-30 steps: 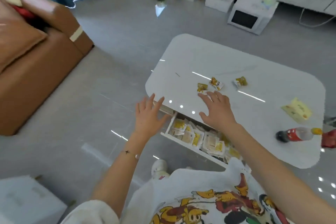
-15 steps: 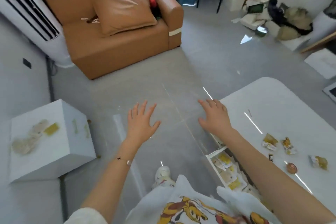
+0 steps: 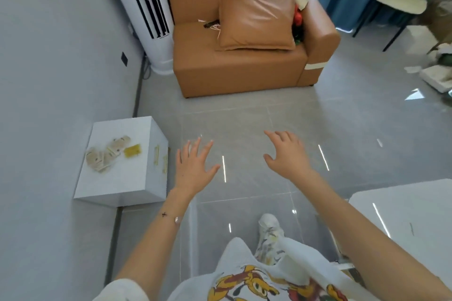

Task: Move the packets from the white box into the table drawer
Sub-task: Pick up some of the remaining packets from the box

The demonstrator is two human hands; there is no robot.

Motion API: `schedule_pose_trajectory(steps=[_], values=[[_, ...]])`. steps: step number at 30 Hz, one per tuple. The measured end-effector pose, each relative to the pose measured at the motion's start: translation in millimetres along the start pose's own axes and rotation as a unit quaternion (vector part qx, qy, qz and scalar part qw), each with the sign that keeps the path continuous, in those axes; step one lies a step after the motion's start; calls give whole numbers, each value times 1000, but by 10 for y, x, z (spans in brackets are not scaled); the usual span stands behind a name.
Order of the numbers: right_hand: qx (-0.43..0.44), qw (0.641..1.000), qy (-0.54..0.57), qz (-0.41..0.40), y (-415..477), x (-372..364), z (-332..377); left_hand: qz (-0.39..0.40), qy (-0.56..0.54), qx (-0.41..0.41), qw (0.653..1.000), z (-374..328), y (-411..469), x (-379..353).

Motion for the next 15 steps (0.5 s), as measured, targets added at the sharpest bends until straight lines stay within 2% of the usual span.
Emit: schedule_pose_trajectory(steps=[9,15], values=[[91,994,-20,49,1261,-160,435,-2,-24,130,991,672,655,73],[164,982,-47,85,2261,-111,718,-26,-63,233,970,938,1164,160]])
Point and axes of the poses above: each hand's wrist, its own y-axis towards the middle knuckle, its own x-axis out of the back of the hand, z = x × y, the point moved 3 cm from there along y, towards the middle knuckle, and after that the axes turned 7 degrees about y, right-handed, at the moved point
